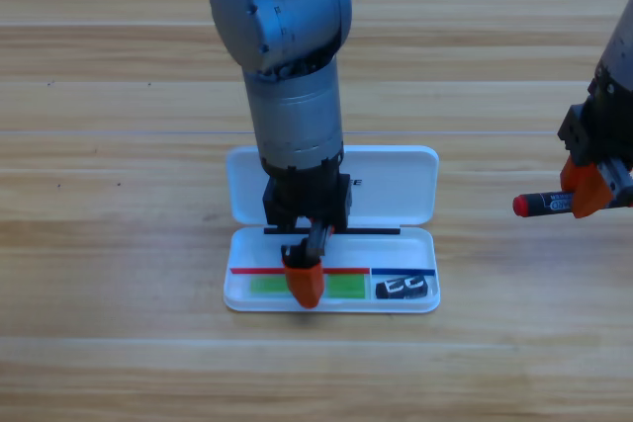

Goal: Clean up eraser and pencils

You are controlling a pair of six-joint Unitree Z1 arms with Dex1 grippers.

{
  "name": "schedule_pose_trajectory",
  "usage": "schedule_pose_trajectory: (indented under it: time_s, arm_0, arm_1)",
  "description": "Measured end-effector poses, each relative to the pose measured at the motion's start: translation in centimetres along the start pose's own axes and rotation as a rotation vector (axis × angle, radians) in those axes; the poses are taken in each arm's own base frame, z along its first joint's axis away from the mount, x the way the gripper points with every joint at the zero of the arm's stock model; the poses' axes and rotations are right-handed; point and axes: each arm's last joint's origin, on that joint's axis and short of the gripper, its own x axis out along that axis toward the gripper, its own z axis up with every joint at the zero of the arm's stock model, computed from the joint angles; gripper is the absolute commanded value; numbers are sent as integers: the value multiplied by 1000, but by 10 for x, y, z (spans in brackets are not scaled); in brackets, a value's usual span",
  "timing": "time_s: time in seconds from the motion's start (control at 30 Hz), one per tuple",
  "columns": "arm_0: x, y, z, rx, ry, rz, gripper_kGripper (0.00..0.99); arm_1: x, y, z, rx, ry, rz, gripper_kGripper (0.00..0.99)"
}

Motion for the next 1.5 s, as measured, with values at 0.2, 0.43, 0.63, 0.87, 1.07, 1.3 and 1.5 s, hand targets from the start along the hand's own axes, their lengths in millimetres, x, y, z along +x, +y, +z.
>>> schedule_pose_trajectory:
  time_s: [0.2,0.43,0.63,0.87,1.07,1.3,1.5]
  arm_0:
    - [0,0,0,0,-1,0,990]
    - [-16,-18,-13,40,5,-61,990]
    - [-95,-43,-58,80,-53,-54,990]
    - [-171,-34,-151,38,-154,128,989]
    - [-173,-5,-216,-77,-298,137,973]
    - [-153,24,-265,-197,-365,86,776]
    - [-139,33,-277,-193,-377,56,594]
  arm_1:
    - [-2,4,7,-8,-11,13,0]
    - [-17,13,34,-23,-49,9,0]
    - [-23,21,54,-45,-61,6,0]
    - [-8,3,84,-33,-68,4,0]
    - [16,-14,111,0,-46,37,0]
    - [22,-23,141,41,-26,41,0]
    - [32,-27,160,47,-8,35,0]
